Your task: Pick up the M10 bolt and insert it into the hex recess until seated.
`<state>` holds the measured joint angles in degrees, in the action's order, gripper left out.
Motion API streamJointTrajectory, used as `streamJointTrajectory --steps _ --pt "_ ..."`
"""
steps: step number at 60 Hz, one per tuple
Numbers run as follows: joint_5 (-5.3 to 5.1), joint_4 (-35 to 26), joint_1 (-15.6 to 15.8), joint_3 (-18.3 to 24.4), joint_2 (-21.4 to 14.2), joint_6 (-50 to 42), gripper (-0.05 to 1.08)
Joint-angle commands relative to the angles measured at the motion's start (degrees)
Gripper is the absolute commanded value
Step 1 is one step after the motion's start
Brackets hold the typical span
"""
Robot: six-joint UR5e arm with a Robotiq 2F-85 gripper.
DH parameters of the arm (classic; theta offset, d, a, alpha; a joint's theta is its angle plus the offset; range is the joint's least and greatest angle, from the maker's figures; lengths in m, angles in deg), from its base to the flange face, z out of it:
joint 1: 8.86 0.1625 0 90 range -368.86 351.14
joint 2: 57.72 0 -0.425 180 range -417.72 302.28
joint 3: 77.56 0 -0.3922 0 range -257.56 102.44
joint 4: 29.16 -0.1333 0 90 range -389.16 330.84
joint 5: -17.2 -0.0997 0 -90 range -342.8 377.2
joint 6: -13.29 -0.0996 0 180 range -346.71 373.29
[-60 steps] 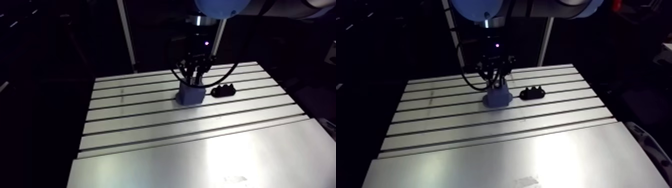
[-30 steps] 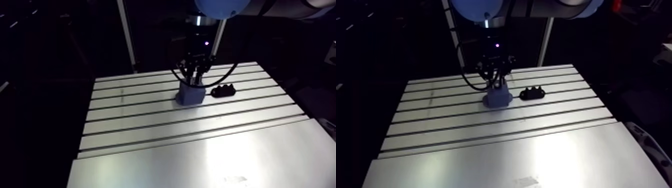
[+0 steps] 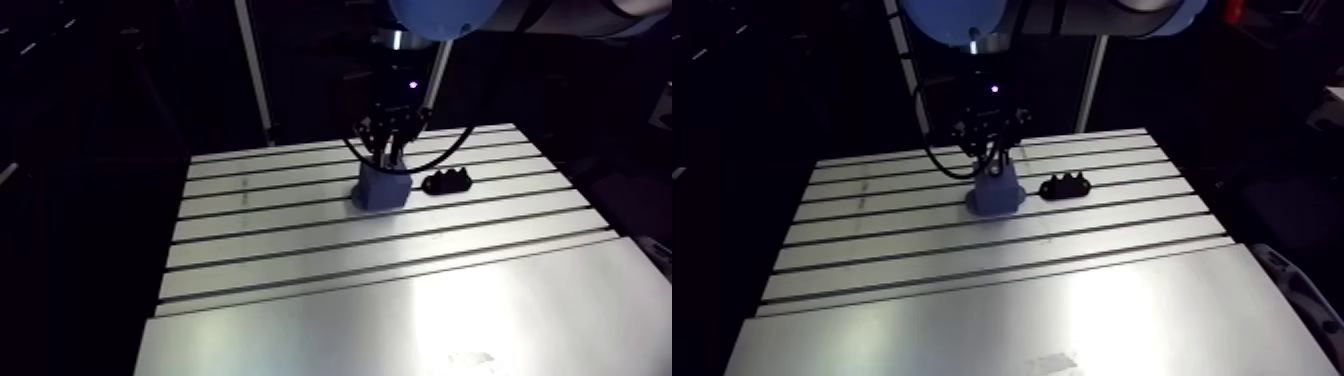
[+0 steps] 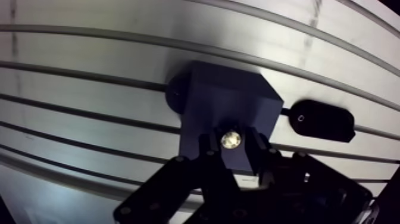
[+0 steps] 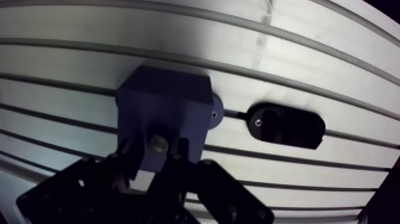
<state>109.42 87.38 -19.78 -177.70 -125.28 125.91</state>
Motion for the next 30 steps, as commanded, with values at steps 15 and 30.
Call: streamJointTrajectory --steps 15,30 --pt "0.03 0.0 -0.1 0.0 0.0 0.0 0.63" --pt "0.03 0.0 -0.1 -0.2 0.0 0.0 0.64"
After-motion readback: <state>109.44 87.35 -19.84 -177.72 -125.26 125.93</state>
